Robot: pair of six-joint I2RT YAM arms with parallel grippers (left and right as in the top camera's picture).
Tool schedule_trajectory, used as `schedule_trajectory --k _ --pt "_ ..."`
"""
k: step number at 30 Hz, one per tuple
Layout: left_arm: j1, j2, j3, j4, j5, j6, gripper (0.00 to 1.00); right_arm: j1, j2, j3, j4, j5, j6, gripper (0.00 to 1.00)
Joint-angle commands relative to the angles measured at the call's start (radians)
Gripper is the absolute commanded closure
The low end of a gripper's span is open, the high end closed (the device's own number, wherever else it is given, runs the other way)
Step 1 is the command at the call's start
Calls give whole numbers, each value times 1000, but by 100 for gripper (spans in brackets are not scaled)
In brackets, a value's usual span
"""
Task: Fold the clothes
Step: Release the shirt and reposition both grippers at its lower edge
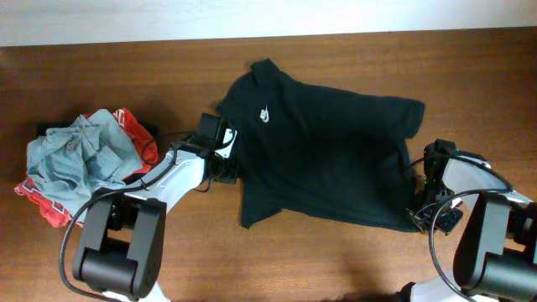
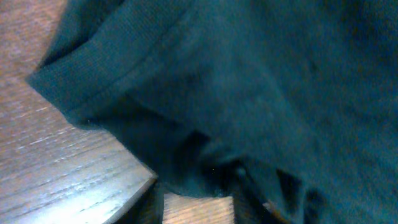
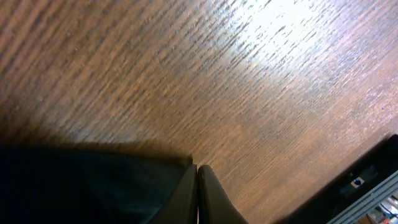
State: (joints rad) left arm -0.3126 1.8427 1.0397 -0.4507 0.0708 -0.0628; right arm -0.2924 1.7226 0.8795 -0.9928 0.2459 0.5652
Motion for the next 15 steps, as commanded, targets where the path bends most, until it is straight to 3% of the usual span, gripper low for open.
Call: schedule_trajectory --k 1,8,15 --pt "3 72 -8 30 6 -1 99 -2 7 -6 2 12 8 96" --pt "35 72 45 27 -225 -1 99 -2 7 -6 3 13 8 96" --pt "116 72 151 -80 -271 34 99 -2 7 -6 6 18 8 96"
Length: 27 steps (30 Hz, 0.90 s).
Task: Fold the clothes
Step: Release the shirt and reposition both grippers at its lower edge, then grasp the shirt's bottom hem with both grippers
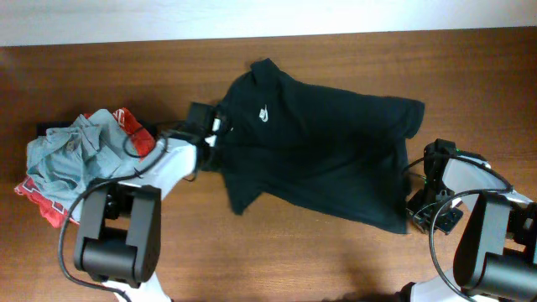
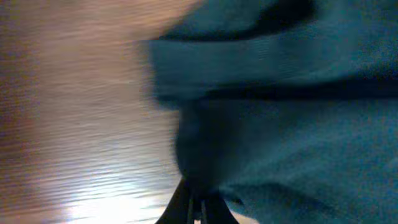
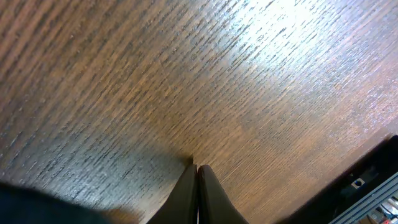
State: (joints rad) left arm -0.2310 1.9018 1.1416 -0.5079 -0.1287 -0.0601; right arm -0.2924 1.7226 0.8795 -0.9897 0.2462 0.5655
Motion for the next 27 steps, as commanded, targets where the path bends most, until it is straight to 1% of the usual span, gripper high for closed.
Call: schedule_trajectory --k 1,6,7,8,9,10,11,15,18,20,21,23,25,26,27 --pt "42 13 60 -40 -81 31 99 -2 7 -6 3 21 8 96" --pt "71 12 107 -113 -115 31 99 -2 7 -6 4 21 8 96" --pt "75 11 117 -129 -115 30 94 -2 7 -6 3 21 8 96" --pt "76 11 128 -146 -115 30 88 -2 7 -6 3 21 8 96" --pt "75 11 140 -166 -115 30 72 -2 7 -6 3 21 8 96" --pt "75 11 151 -186 -111 30 51 -2 7 -6 3 21 7 96" --pt "75 11 161 -205 -106 30 46 -2 7 -6 2 21 7 96" --pt "74 11 216 -310 -64 30 46 -2 -2 0 8 -24 -46 96" --pt "74 7 258 -380 -6 31 46 -2 -54 23 22 -172 -160 96" --pt "74 -3 275 -415 40 34 46 -2 -106 37 22 -252 -207 95" --pt "74 -22 282 -438 95 61 47 -2 -172 49 25 -354 -273 90" --pt "74 -47 282 -459 126 66 48 0 -249 54 39 -489 -377 81" --pt "74 -82 282 -483 142 81 55 0 -332 54 52 -612 -467 69" --pt "74 -107 282 -496 142 82 59 0 -373 54 55 -650 -492 64" --pt "72 -132 282 -506 141 84 61 0 -417 54 58 -673 -509 59"
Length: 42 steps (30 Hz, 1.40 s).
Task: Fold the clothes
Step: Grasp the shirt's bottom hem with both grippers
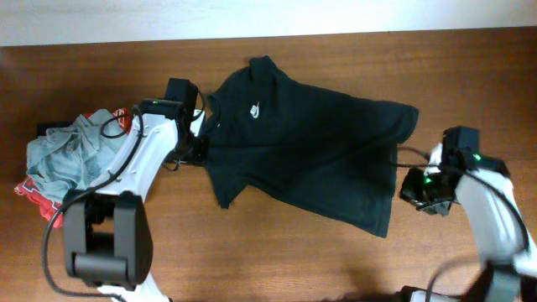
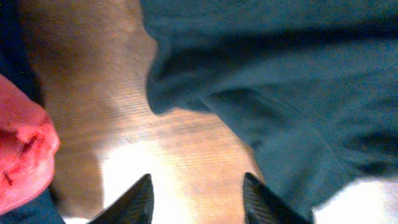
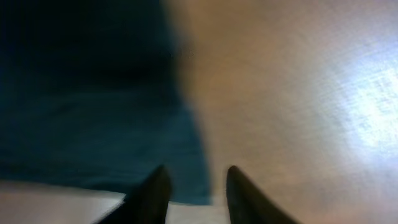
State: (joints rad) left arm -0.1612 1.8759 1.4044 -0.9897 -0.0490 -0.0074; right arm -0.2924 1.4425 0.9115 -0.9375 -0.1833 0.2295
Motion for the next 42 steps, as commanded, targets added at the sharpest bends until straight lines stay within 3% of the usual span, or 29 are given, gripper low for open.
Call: schedule_trajectory --k 1,5,9,16,23,37,39,42 --pt "0 -140 19 -32 61 39 61 0 -171 22 7 -248 -174 55" --pt "-35 -314 18 -48 41 46 61 0 -291 22 10 -254 -174 44" --pt "-110 -520 -15 -51 -57 40 60 0 -351 22 -5 -256 -173 41" --pt "-172 -690 -301 61 -72 -61 40 0 -330 22 -17 -256 -169 35" --pt "-172 -583 -536 322 161 -72 36 14 -240 22 -28 -254 -132 35" --pt "-172 -209 -538 425 237 -84 36 160 -80 22 33 -250 -116 36" --pt "-172 -180 -538 431 236 -83 40 163 -80 22 34 -250 -116 36" --pt "-172 -158 -538 439 232 -83 60 163 -80 22 34 -241 -116 36"
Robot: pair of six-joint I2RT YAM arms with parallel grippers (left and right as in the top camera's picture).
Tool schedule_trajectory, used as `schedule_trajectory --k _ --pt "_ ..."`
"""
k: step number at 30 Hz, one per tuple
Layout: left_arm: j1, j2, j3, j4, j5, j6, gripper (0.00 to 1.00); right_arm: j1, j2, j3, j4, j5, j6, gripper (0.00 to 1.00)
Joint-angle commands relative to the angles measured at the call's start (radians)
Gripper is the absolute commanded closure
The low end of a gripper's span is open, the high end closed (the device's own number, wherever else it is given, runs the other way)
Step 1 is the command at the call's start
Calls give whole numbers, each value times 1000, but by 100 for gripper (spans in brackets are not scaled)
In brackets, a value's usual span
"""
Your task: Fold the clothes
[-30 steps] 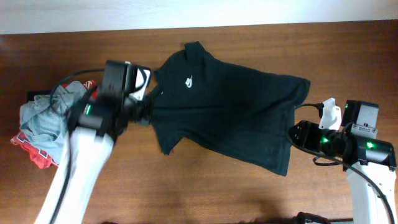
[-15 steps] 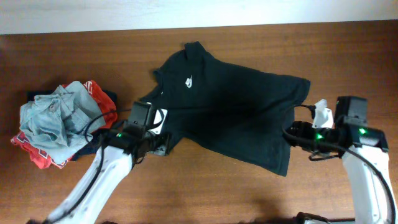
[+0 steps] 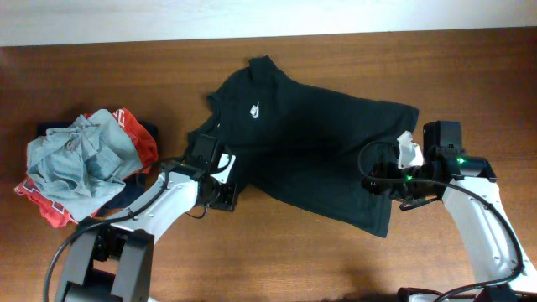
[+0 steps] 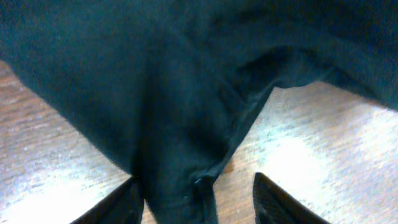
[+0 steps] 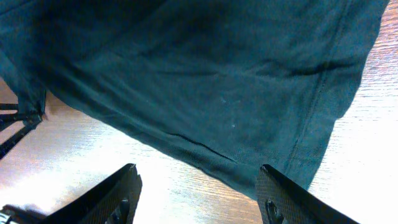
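Note:
A black T-shirt (image 3: 310,159) with a small white chest logo (image 3: 252,108) lies spread out and slanted across the wooden table (image 3: 470,67). My left gripper (image 3: 223,191) is at the shirt's lower left corner. In the left wrist view it (image 4: 199,199) is open, with a fold of the dark cloth (image 4: 186,93) lying between its spread fingers. My right gripper (image 3: 376,180) hovers over the shirt's lower right part. It (image 5: 196,186) is open, high above the hem (image 5: 205,149), holding nothing.
A heap of other clothes (image 3: 80,164), grey-blue and red, sits at the left edge of the table. Bare wood lies in front of the shirt and at the far right.
My left gripper was open beside the shirt's left sleeve and is now at its lower left corner. My right gripper was off the right hem and is now above the cloth. Both stay open.
At first both grippers were shut, the left at the shirt's left edge, the right at its lower right corner. Half a second later the shirt lay further left. Then both grippers were open and off the cloth. Now both are open at the shirt's lower edge.

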State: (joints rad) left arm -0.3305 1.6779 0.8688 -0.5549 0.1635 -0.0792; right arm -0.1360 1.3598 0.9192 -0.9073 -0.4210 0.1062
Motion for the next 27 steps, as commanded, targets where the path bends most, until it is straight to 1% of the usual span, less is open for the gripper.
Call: schedule_trajectory --k 1,3,4,5,10,11,14,17,22,24,27 --pt "-2 40 -2 6 14 -11 70 7 3 14 4 7 7 36" --pt "-2 37 10 -3 5 -11 89 7 3 14 3 25 7 36" --pt "-2 35 18 -10 3 -10 96 7 3 14 3 30 7 36" --pt "-3 34 32 -25 -5 -10 99 7 3 14 3 37 7 36" --pt "-16 19 151 -156 -111 40 99 7 11 14 3 55 7 37" --pt "-23 18 178 -183 -141 54 99 7 17 14 -1 70 7 40" --pt "-50 18 244 -244 -235 80 99 7 45 14 -15 100 7 40" --pt "-73 18 290 -286 -323 89 99 7 90 13 -23 100 7 41" --pt "-98 18 343 -339 -414 111 99 7 183 13 -21 100 7 44" --pt "-102 18 362 -357 -467 111 98 7 231 13 -18 100 7 45" --pt "-102 18 381 -364 -495 111 95 19 282 13 -7 100 6 45"
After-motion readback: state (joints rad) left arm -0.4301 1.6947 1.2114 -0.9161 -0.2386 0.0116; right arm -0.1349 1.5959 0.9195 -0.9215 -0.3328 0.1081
